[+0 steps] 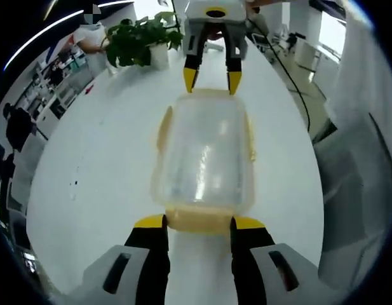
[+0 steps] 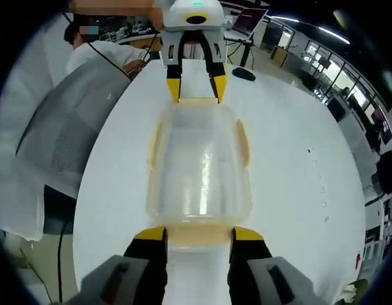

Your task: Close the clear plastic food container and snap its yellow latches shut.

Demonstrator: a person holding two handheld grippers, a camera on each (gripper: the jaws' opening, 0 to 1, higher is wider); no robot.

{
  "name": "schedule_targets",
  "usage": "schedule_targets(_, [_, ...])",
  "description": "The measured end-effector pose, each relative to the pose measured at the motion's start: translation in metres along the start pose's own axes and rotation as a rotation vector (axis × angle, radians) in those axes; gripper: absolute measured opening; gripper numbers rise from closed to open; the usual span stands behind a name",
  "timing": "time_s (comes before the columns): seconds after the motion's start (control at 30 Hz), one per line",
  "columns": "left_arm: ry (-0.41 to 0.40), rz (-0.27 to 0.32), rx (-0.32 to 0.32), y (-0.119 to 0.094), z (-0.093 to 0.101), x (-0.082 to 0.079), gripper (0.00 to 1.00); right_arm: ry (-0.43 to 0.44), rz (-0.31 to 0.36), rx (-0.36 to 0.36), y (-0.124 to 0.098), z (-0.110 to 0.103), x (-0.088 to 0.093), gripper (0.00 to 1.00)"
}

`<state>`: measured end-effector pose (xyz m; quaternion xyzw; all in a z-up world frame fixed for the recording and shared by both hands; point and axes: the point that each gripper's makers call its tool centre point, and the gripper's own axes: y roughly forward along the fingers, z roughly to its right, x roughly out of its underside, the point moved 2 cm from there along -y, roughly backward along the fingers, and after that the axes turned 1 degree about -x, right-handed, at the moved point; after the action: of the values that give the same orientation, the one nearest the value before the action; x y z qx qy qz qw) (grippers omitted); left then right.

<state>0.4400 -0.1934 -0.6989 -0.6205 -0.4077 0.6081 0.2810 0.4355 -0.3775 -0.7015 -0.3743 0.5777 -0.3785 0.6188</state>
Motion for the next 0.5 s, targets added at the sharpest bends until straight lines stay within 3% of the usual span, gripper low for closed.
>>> schedule_targets(0.5, [-0.010, -0.004, 0.010, 0.017, 0.003, -0.013, 0.35, 0.001, -0.004, -0.025, -0.002, 0.001, 0.021, 0.35])
